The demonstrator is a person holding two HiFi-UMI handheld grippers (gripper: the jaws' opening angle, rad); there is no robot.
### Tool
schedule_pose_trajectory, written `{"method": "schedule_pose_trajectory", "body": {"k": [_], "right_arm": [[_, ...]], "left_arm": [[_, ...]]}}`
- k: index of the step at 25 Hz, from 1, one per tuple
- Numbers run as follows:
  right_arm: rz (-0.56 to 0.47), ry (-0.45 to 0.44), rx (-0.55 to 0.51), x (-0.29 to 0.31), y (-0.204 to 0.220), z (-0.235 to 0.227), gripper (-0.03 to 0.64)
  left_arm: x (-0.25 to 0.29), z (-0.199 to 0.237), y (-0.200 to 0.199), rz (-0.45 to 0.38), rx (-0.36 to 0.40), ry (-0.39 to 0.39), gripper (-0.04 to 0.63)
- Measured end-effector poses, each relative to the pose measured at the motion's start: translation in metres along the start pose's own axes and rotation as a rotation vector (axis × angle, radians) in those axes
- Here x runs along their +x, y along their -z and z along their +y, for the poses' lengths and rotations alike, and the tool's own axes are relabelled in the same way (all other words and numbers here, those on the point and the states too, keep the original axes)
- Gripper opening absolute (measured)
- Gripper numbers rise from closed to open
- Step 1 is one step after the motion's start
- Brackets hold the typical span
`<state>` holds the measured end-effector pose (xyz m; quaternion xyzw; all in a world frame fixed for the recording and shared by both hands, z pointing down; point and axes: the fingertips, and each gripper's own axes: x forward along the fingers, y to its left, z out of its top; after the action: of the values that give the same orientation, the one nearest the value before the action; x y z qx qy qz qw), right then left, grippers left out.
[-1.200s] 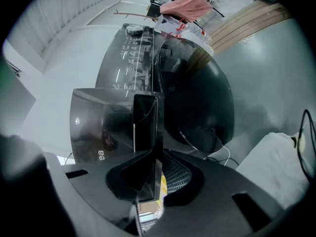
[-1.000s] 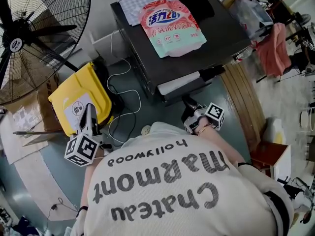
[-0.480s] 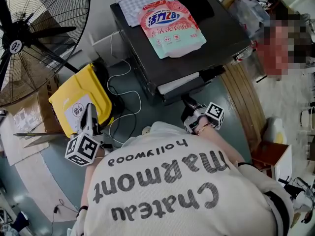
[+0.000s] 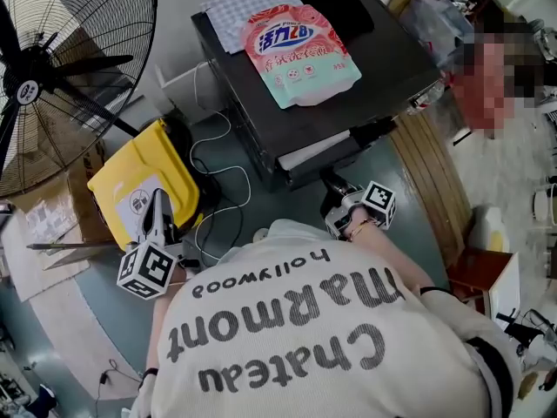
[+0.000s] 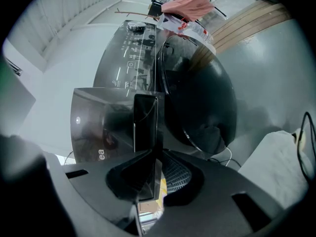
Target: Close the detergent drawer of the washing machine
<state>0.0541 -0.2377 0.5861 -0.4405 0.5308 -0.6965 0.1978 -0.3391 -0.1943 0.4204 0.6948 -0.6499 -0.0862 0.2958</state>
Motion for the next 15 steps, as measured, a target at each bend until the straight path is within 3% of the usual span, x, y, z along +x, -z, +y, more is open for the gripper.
{"method": "schedule_pose_trajectory", "body": {"k": [15], "right_arm": [[-0.035,0.012,0.016,0.009,-0.003,0.002,0.074]], "left_arm": [[-0.001,0.016,-0.002,-0.003,-0.012,-0.02,0.008]]}}
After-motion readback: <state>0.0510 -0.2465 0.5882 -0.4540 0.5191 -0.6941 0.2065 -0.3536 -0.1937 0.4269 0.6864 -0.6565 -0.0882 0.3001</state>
